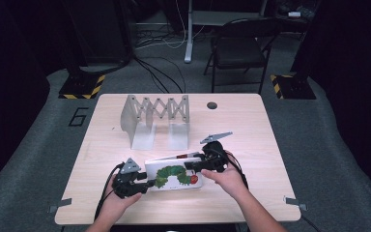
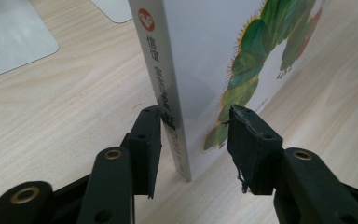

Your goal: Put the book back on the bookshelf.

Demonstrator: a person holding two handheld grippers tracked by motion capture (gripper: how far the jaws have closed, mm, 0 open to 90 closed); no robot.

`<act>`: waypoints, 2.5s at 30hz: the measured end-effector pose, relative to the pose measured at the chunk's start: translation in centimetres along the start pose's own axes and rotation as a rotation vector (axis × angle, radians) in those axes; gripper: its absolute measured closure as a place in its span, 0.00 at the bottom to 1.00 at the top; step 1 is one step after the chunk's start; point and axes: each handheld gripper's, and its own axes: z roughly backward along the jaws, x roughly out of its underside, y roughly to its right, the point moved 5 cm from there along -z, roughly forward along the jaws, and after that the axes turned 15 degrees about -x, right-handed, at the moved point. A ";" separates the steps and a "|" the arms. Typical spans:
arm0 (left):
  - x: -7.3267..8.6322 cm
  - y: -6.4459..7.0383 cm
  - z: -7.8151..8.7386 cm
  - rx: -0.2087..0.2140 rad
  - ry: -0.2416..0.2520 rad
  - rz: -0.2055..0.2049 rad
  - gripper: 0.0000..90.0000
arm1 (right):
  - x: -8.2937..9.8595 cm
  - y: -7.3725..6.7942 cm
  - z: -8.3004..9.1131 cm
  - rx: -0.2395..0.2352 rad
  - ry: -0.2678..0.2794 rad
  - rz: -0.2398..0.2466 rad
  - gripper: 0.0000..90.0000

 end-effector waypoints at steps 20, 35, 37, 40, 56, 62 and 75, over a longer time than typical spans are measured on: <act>-0.9 1.7 -0.2 0.108 -0.018 -0.078 0.53 | 2.4 -1.0 1.8 0.044 -0.011 0.016 0.43; -3.4 2.0 -0.5 0.150 0.052 -0.090 0.51 | 3.7 0.1 2.8 0.095 -0.004 -0.021 0.42; -3.5 2.0 -0.5 0.156 0.047 -0.090 0.51 | 3.7 0.2 2.9 0.095 -0.005 -0.021 0.42; -3.9 2.3 -0.7 0.171 0.052 -0.101 0.51 | 4.0 0.4 3.2 0.101 0.013 -0.043 0.42; -5.2 3.5 -1.6 0.194 0.078 -0.148 0.52 | 4.6 0.6 3.0 0.076 0.011 -0.040 0.60; -5.4 3.9 -1.3 0.213 0.080 -0.179 0.57 | 4.7 0.7 3.1 0.075 0.023 -0.060 0.64; -6.0 4.8 -1.4 0.203 0.068 -0.219 0.67 | 4.5 1.3 3.1 0.082 0.043 -0.072 0.63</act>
